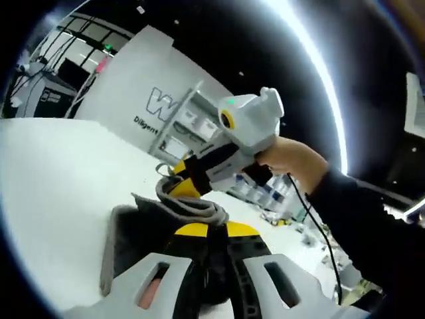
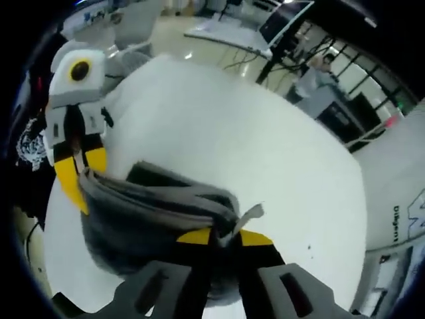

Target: Open the folded towel by lifting each exposed corner and separating the folded layers until the towel lies flat within the target outline without major curled edges

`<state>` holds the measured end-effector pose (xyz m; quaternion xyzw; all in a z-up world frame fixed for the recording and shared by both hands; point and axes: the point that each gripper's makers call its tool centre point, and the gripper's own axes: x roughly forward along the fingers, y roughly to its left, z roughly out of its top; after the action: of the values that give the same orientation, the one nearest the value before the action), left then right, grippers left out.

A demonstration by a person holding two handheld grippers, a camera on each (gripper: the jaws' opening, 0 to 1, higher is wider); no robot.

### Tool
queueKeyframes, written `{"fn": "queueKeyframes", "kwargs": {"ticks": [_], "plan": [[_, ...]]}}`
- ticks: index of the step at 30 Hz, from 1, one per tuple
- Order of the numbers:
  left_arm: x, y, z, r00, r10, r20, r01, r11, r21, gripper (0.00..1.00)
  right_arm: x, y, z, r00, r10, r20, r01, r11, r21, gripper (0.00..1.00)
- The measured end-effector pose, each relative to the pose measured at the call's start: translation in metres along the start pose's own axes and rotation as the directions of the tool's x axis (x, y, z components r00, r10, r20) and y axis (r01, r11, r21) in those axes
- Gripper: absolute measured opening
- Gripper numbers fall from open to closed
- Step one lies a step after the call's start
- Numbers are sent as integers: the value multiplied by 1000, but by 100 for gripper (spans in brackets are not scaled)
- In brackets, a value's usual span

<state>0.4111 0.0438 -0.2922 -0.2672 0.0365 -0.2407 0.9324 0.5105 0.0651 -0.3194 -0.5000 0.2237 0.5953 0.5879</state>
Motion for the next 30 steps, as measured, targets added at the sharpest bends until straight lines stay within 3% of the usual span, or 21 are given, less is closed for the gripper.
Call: {"fn": "queueKeyframes", "kwargs": {"ticks": [16, 21, 30], "plan": [[15, -21, -1, 1000, -22, -10, 23, 995, 102, 5, -18, 6, -15, 998, -54, 26, 55, 998, -14, 9], [19, -28, -1, 1000, -22, -13, 24, 985, 171, 5, -24, 4, -20, 996, -73, 49, 73, 997, 0, 9], [29, -43, -9, 999, -41, -32, 47, 976, 210, 5, -33, 8, -35, 993, -99, 69, 97, 995, 33, 9]]}}
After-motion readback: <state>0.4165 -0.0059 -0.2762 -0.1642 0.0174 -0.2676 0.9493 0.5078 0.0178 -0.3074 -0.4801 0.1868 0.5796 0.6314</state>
